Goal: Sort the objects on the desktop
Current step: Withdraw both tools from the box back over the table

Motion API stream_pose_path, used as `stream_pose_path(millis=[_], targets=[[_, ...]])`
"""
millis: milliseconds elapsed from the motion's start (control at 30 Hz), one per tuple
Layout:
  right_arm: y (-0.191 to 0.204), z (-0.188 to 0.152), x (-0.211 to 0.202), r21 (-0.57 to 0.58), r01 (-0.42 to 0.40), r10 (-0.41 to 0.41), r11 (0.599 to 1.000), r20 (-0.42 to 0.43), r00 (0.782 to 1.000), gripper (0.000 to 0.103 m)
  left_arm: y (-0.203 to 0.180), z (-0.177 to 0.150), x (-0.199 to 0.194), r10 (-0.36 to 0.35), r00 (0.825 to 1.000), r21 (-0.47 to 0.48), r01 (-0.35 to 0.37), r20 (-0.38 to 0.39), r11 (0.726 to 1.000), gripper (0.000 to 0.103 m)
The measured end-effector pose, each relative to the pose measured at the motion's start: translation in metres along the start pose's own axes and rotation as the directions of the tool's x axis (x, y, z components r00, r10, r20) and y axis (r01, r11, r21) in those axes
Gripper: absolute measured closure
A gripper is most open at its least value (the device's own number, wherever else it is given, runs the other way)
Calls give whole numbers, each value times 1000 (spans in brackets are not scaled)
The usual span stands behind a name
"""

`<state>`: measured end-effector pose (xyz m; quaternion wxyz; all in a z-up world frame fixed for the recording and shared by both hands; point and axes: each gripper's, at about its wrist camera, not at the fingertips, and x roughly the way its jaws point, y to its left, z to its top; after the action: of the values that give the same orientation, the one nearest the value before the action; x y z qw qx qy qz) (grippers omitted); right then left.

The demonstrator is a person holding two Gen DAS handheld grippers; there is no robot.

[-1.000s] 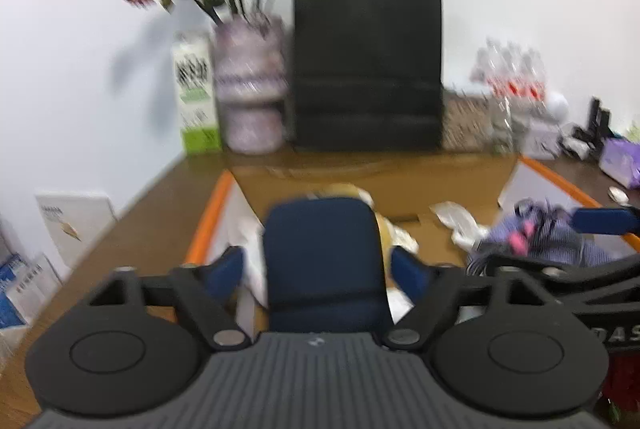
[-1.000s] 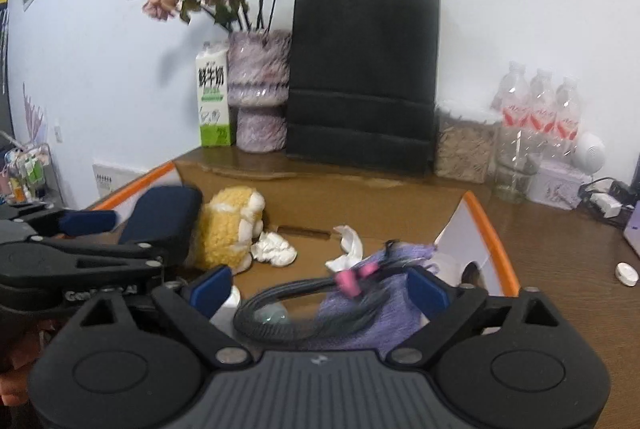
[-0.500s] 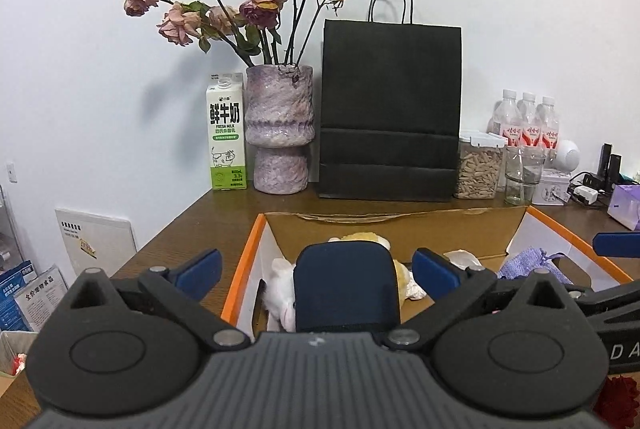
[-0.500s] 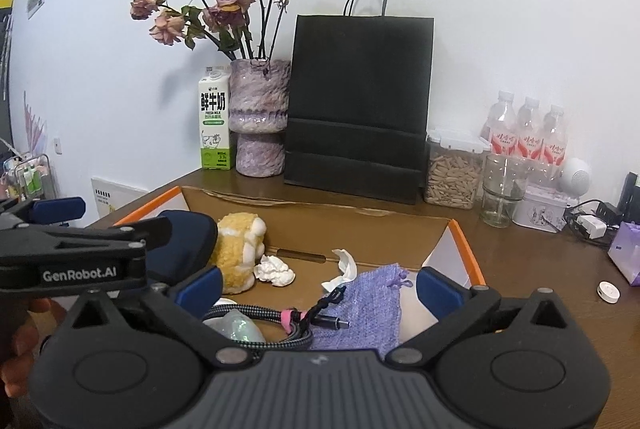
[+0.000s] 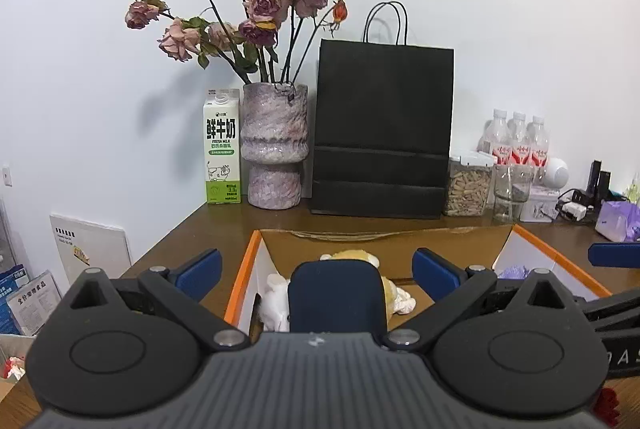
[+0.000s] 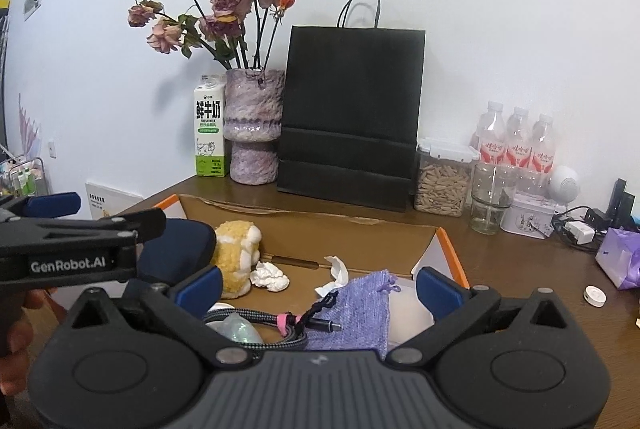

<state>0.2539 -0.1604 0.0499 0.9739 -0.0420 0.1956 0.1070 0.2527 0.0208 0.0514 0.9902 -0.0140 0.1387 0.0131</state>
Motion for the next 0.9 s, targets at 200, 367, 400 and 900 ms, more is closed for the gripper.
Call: stream_pose_path(millis=[200, 367, 400, 900], targets=[[4, 6, -15, -1, 11, -11, 1000, 14, 1000, 0, 3, 10, -11, 9, 1000, -12, -9, 22, 1000, 0], [7, 8, -35, -10, 11, -11, 1000, 32, 999, 0, 6, 17, -28, 18, 999, -4, -18, 42, 1000, 0], [8, 8, -38, -14, 8, -7, 1000, 33, 999, 0, 6, 18, -32, 18, 999, -4, -18, 44, 1000, 0], [12, -23, -92, -15, -9, 9, 1000, -7, 1000, 0, 37, -5, -79, 51, 998, -36, -52, -34, 998, 0]])
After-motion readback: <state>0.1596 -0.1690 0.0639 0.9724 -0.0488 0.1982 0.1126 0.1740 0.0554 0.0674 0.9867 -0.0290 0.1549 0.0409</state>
